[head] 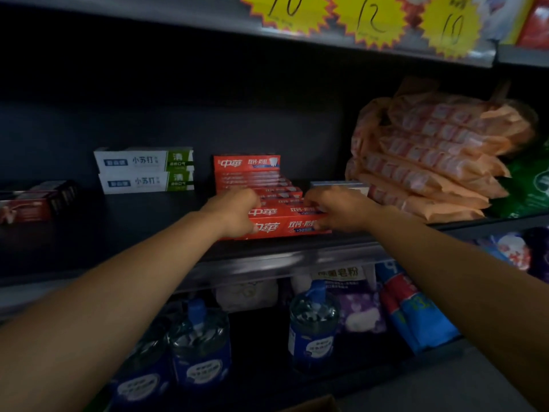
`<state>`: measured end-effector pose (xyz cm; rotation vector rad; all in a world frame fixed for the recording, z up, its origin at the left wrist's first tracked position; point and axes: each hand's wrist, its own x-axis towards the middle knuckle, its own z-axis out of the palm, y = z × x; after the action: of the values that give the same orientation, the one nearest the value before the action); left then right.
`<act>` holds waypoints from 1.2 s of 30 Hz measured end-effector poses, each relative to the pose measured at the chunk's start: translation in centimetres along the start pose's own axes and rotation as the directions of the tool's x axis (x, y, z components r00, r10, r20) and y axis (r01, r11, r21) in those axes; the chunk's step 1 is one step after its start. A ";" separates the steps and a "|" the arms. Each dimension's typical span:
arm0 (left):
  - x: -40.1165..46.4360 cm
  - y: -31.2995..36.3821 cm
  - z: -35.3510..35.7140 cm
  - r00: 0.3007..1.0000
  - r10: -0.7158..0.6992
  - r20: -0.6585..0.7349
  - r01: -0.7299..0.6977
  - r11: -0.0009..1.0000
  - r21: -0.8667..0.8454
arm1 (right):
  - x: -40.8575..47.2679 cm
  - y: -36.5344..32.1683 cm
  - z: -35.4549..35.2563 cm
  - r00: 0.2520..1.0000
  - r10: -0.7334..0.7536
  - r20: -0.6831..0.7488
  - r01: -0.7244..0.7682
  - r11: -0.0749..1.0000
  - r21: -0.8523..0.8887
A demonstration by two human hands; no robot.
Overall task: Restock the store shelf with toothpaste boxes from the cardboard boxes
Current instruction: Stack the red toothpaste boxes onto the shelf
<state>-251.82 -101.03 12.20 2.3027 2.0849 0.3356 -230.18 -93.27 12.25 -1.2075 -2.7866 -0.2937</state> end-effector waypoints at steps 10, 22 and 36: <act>0.0 -0.5 1.2 0.998 0.060 -0.020 -0.056 0.986 0.158 | 0.9 0.0 1.1 0.998 0.008 0.068 -0.011 0.999 0.048; 0.2 -0.8 1.3 0.997 0.061 -0.040 -0.055 0.988 0.144 | 1.0 0.0 1.0 0.998 0.013 0.060 -0.015 0.999 0.035; 0.1 -0.4 1.4 0.999 0.045 -0.017 -0.041 0.986 0.162 | 1.2 0.0 1.2 0.997 0.026 0.072 -0.027 0.999 0.022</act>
<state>-252.01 -100.73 10.77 2.4460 2.1496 0.1994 -231.00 -92.21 11.29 -1.2732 -2.8232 -0.2205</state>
